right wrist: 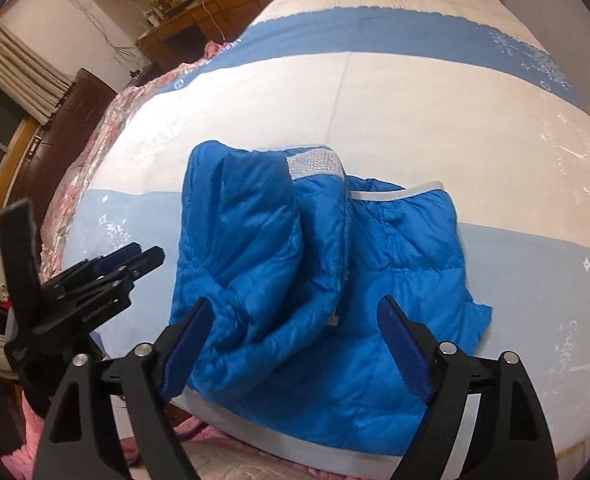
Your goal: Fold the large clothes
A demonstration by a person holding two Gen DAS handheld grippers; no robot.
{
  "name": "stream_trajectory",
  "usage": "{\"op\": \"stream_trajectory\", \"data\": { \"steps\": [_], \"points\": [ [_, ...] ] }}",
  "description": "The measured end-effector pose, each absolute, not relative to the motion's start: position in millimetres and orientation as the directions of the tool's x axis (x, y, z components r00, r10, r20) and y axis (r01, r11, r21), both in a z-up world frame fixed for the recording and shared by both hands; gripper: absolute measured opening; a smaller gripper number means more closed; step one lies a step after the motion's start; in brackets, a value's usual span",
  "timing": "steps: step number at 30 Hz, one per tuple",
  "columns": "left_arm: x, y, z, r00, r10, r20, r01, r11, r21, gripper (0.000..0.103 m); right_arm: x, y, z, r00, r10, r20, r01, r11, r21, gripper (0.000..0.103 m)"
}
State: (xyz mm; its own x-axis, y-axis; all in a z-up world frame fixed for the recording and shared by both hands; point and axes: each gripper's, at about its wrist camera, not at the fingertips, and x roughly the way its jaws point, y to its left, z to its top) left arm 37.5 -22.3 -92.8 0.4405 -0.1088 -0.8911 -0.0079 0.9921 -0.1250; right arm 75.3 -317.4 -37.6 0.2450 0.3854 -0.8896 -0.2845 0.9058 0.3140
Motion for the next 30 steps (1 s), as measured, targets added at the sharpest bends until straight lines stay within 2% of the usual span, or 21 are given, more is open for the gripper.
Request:
{"op": "stream_trajectory", "data": {
  "steps": [14, 15, 17, 18, 19, 21, 24, 30],
  "points": [
    [60.7, 2.4, -105.9, 0.403, -0.153, -0.902, 0.036, 0.988, -0.151, 0.051, 130.7, -281.7, -99.8, 0.118, 0.369, -0.922, -0.156, 0.924, 0.35, 0.088],
    [61.5, 3.3, -107.9, 0.399, -0.152, -0.904, 0.036, 0.988, -0.15, 0.051, 130.9, -279.4, -100.8, 0.121, 0.366, -0.923, -0.156, 0.925, 0.347, 0.085],
    [62.8, 5.1, -112.3, 0.39, -0.155, -0.908, 0.042, 0.988, -0.151, 0.051, 130.2, -275.4, -100.2, 0.139, 0.369, -0.919, -0.165, 0.924, 0.346, 0.067],
    [63.4, 6.1, -114.2, 0.385, -0.159, -0.909, 0.044, 0.987, -0.154, 0.051, 129.2, -274.1, -98.9, 0.154, 0.378, -0.913, -0.174, 0.92, 0.351, 0.049],
    [63.9, 6.5, -115.1, 0.381, -0.162, -0.91, 0.047, 0.987, -0.156, 0.051, 128.6, -274.0, -98.3, 0.161, 0.387, -0.908, -0.178, 0.916, 0.359, 0.035],
    [65.0, 7.8, -116.9, 0.375, -0.169, -0.911, 0.053, 0.985, -0.161, 0.051, 125.9, -275.4, -94.1, 0.177, 0.419, -0.891, -0.19, 0.902, 0.386, 0.024],
    [66.1, 6.2, -116.8, 0.374, -0.186, -0.909, 0.066, 0.983, -0.174, 0.051, 115.8, -275.4, -79.9, 0.22, 0.426, -0.878, -0.24, 0.896, 0.375, 0.016],
    [61.1, -9.5, -107.5, 0.38, -0.23, -0.896, 0.115, 0.973, -0.201, 0.051, 89.9, -294.9, -47.5, 0.281, 0.458, -0.843, -0.271, 0.881, 0.389, 0.013]
  ]
}}
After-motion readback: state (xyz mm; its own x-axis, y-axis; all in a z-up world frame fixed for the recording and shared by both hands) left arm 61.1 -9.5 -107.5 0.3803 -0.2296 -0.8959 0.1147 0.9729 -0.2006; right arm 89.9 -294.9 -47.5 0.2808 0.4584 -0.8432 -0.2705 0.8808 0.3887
